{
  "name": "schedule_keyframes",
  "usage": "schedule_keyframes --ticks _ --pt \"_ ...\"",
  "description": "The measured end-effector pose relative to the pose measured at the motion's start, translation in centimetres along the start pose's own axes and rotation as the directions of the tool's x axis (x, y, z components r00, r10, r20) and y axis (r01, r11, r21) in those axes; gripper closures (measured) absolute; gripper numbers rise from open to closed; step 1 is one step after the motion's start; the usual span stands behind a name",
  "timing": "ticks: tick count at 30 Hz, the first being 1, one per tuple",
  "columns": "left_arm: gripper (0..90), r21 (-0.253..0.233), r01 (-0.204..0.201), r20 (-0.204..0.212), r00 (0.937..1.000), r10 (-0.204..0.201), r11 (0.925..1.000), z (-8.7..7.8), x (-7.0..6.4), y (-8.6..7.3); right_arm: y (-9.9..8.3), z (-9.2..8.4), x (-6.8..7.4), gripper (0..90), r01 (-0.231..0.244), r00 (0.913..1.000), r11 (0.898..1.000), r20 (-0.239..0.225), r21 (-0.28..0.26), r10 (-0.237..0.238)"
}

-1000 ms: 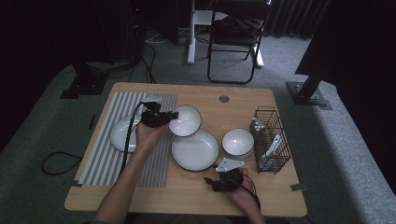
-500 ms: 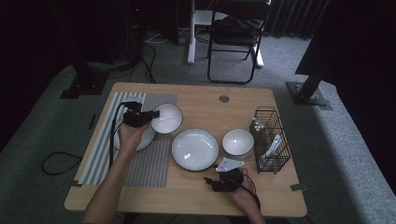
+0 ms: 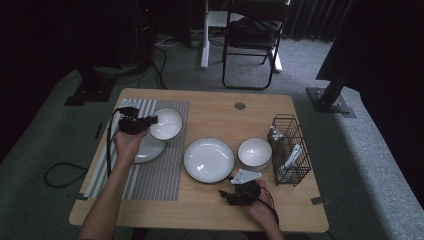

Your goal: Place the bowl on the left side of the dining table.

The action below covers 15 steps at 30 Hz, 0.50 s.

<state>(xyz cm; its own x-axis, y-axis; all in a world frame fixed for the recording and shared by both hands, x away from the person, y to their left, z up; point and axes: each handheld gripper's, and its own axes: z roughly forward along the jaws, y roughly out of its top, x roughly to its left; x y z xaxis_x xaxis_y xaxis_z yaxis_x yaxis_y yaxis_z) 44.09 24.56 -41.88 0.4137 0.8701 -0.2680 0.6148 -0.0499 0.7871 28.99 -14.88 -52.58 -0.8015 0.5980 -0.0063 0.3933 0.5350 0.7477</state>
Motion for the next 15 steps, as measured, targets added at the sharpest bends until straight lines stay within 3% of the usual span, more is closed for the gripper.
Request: schedule_keyframes --ticks 15 --pt "82.3 0.039 0.028 -0.096 0.9951 -0.024 0.9989 -0.8 3.6 -1.6 0.0 0.0 0.0 37.8 0.000 1.0000 1.000 0.000 -0.001 0.000"
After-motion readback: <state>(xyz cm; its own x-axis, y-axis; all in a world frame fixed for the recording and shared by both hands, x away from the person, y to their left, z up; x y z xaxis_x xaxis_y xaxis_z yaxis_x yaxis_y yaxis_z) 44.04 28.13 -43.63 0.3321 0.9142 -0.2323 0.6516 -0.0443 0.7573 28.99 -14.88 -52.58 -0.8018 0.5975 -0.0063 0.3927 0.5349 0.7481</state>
